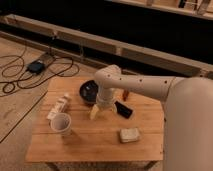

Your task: Place the ceramic cup in the ceramic bowl

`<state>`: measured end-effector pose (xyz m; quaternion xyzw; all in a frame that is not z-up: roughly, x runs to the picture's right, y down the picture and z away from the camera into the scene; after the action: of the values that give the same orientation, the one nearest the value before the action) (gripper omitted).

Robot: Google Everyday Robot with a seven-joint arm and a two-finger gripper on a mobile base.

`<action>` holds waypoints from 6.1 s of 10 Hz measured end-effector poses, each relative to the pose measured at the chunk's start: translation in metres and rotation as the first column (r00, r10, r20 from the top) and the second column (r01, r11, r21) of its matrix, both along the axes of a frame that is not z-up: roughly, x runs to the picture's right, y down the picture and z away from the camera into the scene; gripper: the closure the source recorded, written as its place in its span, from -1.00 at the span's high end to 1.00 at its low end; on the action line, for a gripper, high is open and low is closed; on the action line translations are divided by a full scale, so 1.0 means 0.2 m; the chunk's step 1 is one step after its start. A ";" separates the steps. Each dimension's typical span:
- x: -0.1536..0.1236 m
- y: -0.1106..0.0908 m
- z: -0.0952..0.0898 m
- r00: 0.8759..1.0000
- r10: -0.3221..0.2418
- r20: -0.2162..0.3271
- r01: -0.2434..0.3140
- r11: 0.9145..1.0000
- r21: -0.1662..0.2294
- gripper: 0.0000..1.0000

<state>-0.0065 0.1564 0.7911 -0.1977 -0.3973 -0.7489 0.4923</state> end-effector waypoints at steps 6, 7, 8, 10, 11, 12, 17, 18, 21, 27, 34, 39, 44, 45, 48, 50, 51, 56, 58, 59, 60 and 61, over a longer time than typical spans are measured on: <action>0.00 0.00 0.00 1.000 0.000 0.000 0.000 1.000 0.000 0.60; 0.00 0.00 0.00 1.000 0.000 0.000 0.000 1.000 0.000 0.60; 0.00 0.00 0.00 1.000 0.000 0.000 0.000 1.000 0.000 0.60; 0.00 0.00 0.00 1.000 0.000 0.000 0.000 1.000 0.000 0.60; 0.00 0.00 0.00 1.000 0.000 0.000 0.000 1.000 0.000 0.60; 0.00 0.00 0.00 1.000 -0.001 0.000 0.001 1.000 0.000 0.60; -0.18 -0.14 0.03 0.997 -0.050 0.050 0.049 0.999 0.022 0.60; -0.25 -0.17 0.00 0.995 -0.068 0.073 0.066 0.997 0.035 0.60; -0.43 -0.19 -0.10 0.981 -0.125 0.147 0.117 0.991 0.067 0.60; -0.64 -0.09 -0.21 0.953 -0.198 0.228 0.183 0.979 0.085 0.60; -0.79 -0.05 -0.15 0.960 -0.220 0.175 0.184 0.963 0.198 0.60; -0.84 0.06 -0.08 0.965 -0.217 0.147 0.182 0.958 0.222 -0.24; -0.81 -0.08 -0.07 0.973 -0.173 0.151 0.135 0.963 0.235 -1.00; -0.77 -0.15 -0.07 0.978 -0.149 0.145 0.112 0.965 0.237 -1.00; -0.58 -0.39 -0.01 0.991 -0.052 0.120 0.023 0.972 0.234 -1.00; -0.44 -0.56 0.07 0.994 0.038 0.103 -0.060 0.974 0.219 -1.00; -0.40 -0.61 0.09 0.993 0.068 0.100 -0.088 0.973 0.214 -1.00; -0.20 -0.85 0.32 0.976 0.213 0.053 -0.219 0.958 0.187 -1.00; -0.16 -0.87 0.41 0.972 0.233 0.030 -0.235 0.955 0.179 -1.00; -0.14 -0.87 0.47 0.971 0.239 0.021 -0.238 0.955 0.175 -0.99; -0.13 -0.87 0.51 0.970 0.244 0.016 -0.243 0.954 0.173 -0.88; -0.12 -0.87 0.54 0.969 0.247 0.012 -0.246 0.954 0.171 -0.74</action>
<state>-0.0305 -0.0186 0.9000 -0.1070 -0.3505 -0.7122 0.5988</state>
